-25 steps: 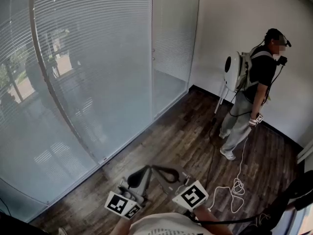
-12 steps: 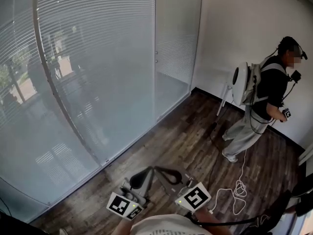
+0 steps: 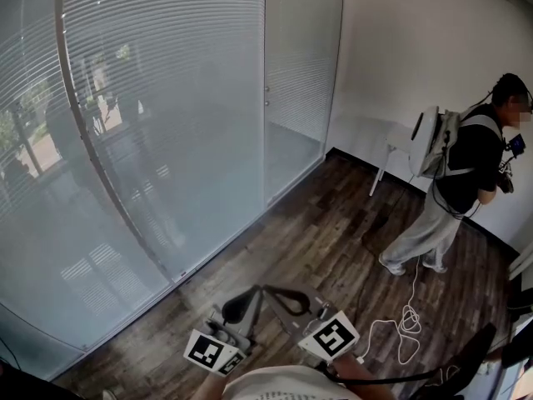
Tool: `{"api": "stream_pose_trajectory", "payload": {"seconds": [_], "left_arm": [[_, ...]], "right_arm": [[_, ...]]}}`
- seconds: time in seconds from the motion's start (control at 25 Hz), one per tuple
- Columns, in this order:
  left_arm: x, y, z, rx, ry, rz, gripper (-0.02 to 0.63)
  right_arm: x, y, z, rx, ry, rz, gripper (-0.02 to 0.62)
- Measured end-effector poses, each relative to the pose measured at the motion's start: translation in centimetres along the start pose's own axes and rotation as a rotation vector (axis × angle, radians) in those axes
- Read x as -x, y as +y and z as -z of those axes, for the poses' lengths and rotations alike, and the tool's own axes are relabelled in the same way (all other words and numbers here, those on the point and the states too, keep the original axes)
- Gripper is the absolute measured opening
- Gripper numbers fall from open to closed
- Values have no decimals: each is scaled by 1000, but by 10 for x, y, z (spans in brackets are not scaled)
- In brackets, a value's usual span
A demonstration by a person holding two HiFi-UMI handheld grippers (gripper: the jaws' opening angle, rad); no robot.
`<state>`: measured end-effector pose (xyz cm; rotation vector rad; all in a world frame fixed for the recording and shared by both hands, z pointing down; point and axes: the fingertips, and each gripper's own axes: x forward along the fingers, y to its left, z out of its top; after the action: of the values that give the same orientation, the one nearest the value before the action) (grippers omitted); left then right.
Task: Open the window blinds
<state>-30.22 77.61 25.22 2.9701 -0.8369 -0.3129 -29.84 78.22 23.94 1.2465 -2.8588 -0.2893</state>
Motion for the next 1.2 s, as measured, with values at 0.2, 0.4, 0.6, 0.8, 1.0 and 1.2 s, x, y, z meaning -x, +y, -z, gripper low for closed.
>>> {"api": "stream_pose_trajectory", "payload": {"seconds": [0.2,0.4,0.6,0.8,1.0,1.2], "left_arm": [[3,4,0,2,-5,2,-12],[7,10,7,2,7,6,-12],[7,6,12,-9,-8,8,-12],[0,14,23,-18,1,2,-12],[-18,30,26,-24,1,-6,-12],[-39,43,32,-30,10,-10,-12]], "right_arm": [[-5,2,1,-14,5,-6,8],[-8,7,15,48,77,-14,8],[-3,9,24,95,133,-18,6],[-8,1,35,99,143,-23,6],[-21,-22,41,87,124,-24,6],[-29,-46,50,82,114,-39,6]]}}
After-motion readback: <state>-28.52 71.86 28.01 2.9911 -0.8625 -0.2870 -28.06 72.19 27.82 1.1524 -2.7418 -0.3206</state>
